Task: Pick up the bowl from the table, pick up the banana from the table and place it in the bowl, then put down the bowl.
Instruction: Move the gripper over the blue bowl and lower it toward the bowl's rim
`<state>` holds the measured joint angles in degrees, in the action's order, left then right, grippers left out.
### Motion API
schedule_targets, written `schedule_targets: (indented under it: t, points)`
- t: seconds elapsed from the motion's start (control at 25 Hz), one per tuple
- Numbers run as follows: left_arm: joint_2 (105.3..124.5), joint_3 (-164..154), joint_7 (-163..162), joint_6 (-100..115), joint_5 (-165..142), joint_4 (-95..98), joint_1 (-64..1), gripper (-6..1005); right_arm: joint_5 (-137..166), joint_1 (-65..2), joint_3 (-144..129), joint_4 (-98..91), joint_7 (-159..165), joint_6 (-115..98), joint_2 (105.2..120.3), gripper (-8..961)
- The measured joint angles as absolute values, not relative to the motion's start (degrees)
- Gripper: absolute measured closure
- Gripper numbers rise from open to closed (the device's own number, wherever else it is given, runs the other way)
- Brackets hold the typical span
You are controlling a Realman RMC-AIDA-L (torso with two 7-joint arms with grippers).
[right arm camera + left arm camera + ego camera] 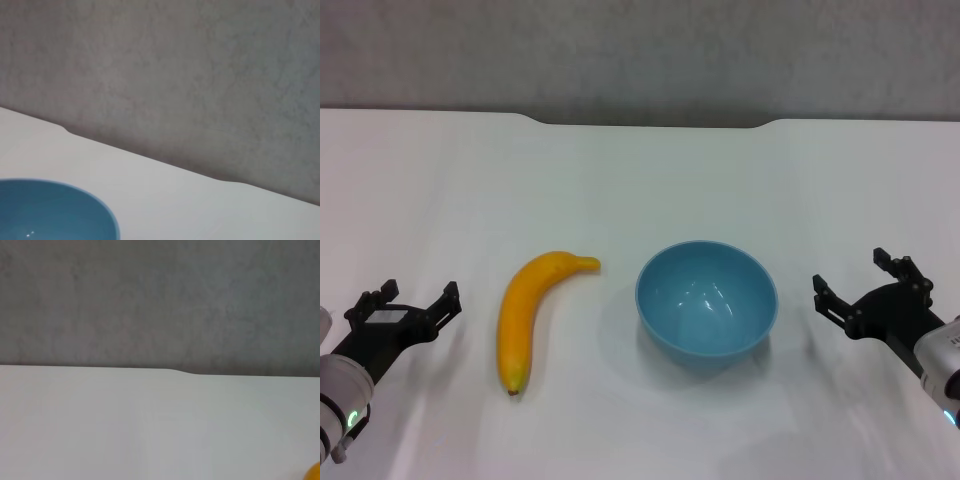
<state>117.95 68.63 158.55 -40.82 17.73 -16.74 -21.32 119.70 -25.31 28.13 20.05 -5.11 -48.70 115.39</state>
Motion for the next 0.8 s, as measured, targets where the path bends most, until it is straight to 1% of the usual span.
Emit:
schedule_targets:
  t: [0.52,0.68,0.8]
  points:
    - [117.90,68.5,158.6,-43.6,18.2,-17.6,-20.7,108,120.0,-25.4,28.7,20.6,-5.0,-51.7,115.33,46]
    - [117.79,68.5,158.1,-48.4,17.9,-18.5,-19.5,107,120.0,-25.3,28.7,21.4,-5.0,-55.2,115.28,48]
    - [117.37,68.0,156.2,-50.4,17.5,-20.8,-18.0,107,120.1,-25.3,28.8,23.7,-5.0,-55.1,114.88,48]
